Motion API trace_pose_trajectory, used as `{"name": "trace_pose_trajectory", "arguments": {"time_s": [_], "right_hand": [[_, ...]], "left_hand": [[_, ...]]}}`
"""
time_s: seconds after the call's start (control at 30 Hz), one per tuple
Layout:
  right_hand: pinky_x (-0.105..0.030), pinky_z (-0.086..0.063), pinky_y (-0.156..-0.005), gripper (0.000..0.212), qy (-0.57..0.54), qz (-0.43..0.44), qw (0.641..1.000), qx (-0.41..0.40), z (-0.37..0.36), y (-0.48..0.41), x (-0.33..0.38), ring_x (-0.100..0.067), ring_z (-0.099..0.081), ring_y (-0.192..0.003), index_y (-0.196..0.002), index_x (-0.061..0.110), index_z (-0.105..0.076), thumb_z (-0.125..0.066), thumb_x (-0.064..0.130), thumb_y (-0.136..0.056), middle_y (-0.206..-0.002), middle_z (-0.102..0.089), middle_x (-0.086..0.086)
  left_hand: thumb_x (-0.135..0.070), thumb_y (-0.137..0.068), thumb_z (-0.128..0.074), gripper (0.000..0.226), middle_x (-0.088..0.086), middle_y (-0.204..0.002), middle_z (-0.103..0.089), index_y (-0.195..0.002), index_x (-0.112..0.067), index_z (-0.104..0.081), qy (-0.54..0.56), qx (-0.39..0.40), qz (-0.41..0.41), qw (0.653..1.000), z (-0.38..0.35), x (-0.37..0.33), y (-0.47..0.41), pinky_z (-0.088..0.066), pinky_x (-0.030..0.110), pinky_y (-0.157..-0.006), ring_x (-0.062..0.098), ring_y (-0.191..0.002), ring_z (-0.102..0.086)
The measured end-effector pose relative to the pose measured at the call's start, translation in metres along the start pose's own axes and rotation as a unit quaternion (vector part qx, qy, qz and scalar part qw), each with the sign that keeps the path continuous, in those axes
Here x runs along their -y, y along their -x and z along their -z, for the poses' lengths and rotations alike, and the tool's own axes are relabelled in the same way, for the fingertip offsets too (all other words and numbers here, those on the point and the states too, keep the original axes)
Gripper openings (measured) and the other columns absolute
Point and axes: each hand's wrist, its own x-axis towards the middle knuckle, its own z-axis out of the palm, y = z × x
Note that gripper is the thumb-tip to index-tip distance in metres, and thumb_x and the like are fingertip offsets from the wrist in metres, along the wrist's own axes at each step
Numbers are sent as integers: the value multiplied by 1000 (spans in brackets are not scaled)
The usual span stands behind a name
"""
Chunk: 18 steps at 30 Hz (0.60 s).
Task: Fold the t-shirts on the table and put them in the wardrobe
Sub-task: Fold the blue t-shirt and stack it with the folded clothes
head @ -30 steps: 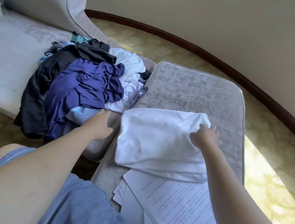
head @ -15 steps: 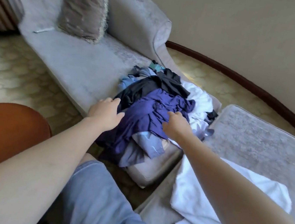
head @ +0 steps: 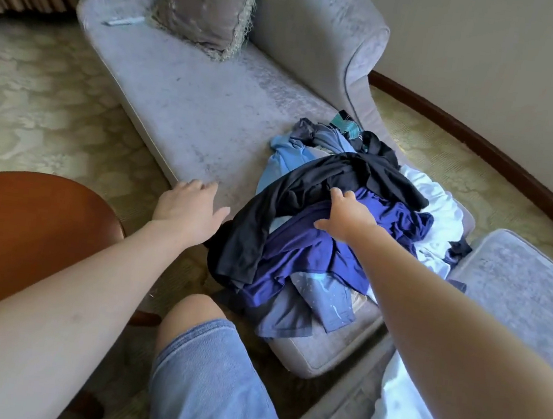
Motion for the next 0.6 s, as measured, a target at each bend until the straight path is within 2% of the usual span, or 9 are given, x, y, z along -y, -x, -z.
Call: {"name": "trace_pose_trajectory", "arguments": {"time_s": [0.07,0.13,0.2,0.3,0.4,0.5,0.6], "right_hand": [[-37,-42,-76,56,-48,7,997,-52,-8,3,-8,-38,-54,-112,-140,8,-36,-61,33,-95,-132,-47,-16],[-36,-41,-79,39,-87,22,990,-105,-16,12,-14,-36,-54,-108,-129,8,-51,-57,29,-97,-121,-52,-13],[-37,-45,-82,32,-120,30,980,-155,-24,26,-17,-34,-55,-103,-124,8,-60,-53,27,-100,-115,-53,-11],[-40,-47,-77,28,-155,32,964,-214,-30,49,-14,-35,-56,-91,-117,8,-66,-50,25,-101,-105,-52,-11],[-42,-48,-78,27,-180,67,955,-225,-28,69,-2,-35,-56,-88,-116,7,-67,-54,23,-99,-101,-50,-11],[-36,-45,-86,27,-195,125,952,-198,-20,90,15,-30,-55,-92,-116,6,-67,-56,23,-98,-104,-49,-11],[-35,-44,-84,23,-185,165,945,-215,-2,104,33,-31,-54,-90,-104,0,-71,-53,15,-100,-99,-51,-15]], "left_hand": [[-53,-100,-35,63,9,-146,-43,-151,-16,-30,0,9,4,1000,-5,4,-1,-41,42,-98,30,-133,-39],[-53,-99,-36,62,9,-144,-44,-149,-16,-32,0,13,5,1000,-8,4,-1,-41,42,-98,30,-132,-40],[-53,-99,-36,61,9,-143,-46,-147,-16,-34,3,13,1,1000,-7,3,1,-42,43,-97,30,-131,-41],[-53,-99,-37,59,8,-142,-47,-145,-16,-38,5,5,-5,1000,2,2,9,-42,42,-98,30,-130,-42],[-53,-99,-37,55,8,-134,-53,-137,-14,-48,-8,-9,0,1000,16,5,21,-43,41,-94,29,-125,-46],[-52,-99,-37,50,9,-124,-58,-125,-14,-56,-26,-26,9,999,30,13,35,-45,39,-89,29,-119,-49],[-51,-99,-38,49,8,-125,-58,-125,-14,-57,-31,-44,18,998,45,24,53,-45,38,-88,29,-119,-49]]}}
